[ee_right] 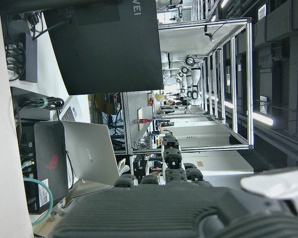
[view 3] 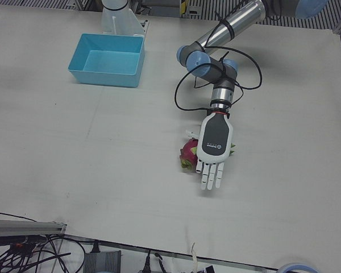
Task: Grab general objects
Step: 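Close the left hand's fingers around the pink dragon fruit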
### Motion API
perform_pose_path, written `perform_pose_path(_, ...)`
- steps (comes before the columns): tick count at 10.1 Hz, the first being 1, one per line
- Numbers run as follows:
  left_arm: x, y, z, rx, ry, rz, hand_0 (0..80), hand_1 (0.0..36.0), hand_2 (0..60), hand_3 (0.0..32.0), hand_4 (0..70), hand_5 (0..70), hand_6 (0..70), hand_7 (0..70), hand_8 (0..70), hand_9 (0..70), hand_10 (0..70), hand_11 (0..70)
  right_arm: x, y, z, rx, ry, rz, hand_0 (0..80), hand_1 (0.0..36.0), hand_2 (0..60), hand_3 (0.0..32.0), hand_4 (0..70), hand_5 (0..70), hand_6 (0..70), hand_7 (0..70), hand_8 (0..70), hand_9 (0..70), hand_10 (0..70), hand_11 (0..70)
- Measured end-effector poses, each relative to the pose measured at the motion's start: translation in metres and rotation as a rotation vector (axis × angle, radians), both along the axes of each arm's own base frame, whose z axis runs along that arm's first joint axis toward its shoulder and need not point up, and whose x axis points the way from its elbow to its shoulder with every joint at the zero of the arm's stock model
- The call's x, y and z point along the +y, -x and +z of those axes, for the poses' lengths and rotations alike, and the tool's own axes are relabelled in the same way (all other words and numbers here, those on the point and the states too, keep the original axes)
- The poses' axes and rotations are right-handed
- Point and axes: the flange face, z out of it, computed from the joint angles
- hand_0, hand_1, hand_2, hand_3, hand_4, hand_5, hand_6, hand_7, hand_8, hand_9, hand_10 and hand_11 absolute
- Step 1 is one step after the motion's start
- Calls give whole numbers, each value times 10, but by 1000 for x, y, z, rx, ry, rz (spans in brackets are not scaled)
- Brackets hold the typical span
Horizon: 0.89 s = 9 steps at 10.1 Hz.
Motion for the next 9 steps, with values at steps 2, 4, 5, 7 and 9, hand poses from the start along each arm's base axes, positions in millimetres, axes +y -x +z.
perform_pose_path(2, -1, 0, -3, 11, -9, -2, 444, 176, 600, 0, 525, 700, 132, 210, 175, 72, 57, 80, 0, 0, 0, 0, 0, 0, 0, 0, 0, 0, 0, 0, 0, 0, 0, 0, 0, 0)
perform_pose_path(4, -4, 0, -18, 68, -54, -3, 465, 267, 600, 0, 588, 700, 147, 247, 193, 98, 85, 124, 0, 0, 0, 1, 0, 0, 0, 0, 0, 0, 0, 0, 0, 0, 0, 0, 0, 0)
perform_pose_path(5, -2, 2, -30, 113, -91, 4, 444, 236, 600, 0, 569, 700, 150, 254, 201, 110, 83, 119, 0, 0, 0, 1, 0, 0, 0, 0, 0, 0, 0, 0, 0, 0, 0, 0, 0, 0)
perform_pose_path(7, 10, 12, -51, 222, -166, 70, 334, 151, 600, 0, 519, 700, 176, 280, 250, 180, 104, 143, 0, 0, 0, 1, -1, 0, 0, 0, 0, 0, 0, 0, 0, 0, 0, 0, 0, 0)
perform_pose_path(9, 7, 31, -71, 355, -237, 197, 285, 110, 600, 0, 506, 700, 199, 300, 279, 219, 128, 176, 0, 0, -1, 2, -1, 1, 0, 0, 0, 0, 0, 0, 0, 0, 0, 0, 0, 0)
